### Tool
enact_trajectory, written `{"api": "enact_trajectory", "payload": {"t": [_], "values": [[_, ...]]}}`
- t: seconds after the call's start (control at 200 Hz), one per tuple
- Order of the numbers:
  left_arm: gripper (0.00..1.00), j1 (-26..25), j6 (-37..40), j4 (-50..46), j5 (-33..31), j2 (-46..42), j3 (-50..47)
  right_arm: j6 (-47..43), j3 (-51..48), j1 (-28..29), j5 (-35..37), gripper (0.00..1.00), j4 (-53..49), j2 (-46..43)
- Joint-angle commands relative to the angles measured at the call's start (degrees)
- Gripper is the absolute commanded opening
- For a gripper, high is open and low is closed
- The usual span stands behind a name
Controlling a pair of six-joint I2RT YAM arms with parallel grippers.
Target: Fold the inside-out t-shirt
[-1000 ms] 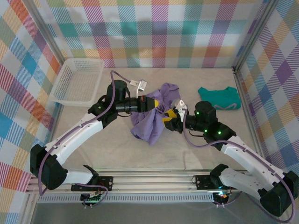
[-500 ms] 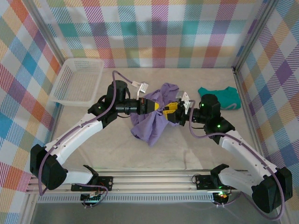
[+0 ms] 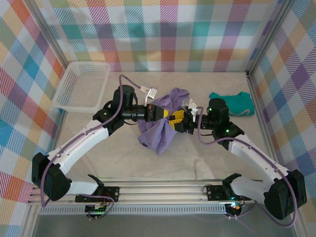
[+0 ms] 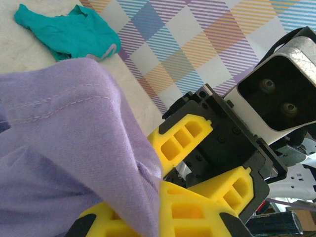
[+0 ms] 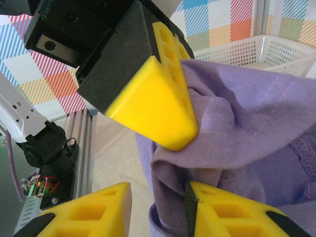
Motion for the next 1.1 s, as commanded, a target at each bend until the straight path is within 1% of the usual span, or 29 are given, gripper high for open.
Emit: {"api": "enact_trajectory", "payload": {"t": [0.0,0.085,0.245,0.525,0.64,0.75,0.89,0.905,1.1], "values": [[0.0,-0.1,0.8,-0.2,2.1,0.2,1.2,-3.4,2.7,0.1,-0.5,0.35,0.9,0.6],[0.0,-0.1,0.9,-0.3,2.3,0.2,1.2,-3.4,2.9,0.2,0.6,0.35,0.9,0.8],[0.0,-0.3,0.8,-0.5,2.8,0.5,1.6,-3.5,3.7,0.2,0.2,0.34,0.3,1.8],[0.0,-0.5,0.5,-0.6,2.6,0.8,1.9,-3.7,4.0,0.6,-1.3,0.28,0.0,3.0],[0.0,-0.5,0.3,-0.8,2.3,0.8,2.2,-3.6,3.5,0.6,-1.4,0.18,0.1,2.9],[0.0,-0.6,-0.1,-0.7,1.6,0.7,2.2,-3.0,2.7,0.6,-1.6,0.0,0.5,2.3],[0.02,-0.5,0.4,-1.7,0.1,0.8,2.2,-2.4,1.8,0.5,-0.7,0.0,0.5,0.4],[0.03,-0.5,0.4,-1.7,0.0,0.8,2.2,-0.4,1.8,0.5,-0.7,0.0,0.5,0.2],[0.1,-0.5,1.3,-2.7,-0.8,0.7,2.1,3.1,1.5,-0.6,-1.6,0.0,0.4,-1.5]]}}
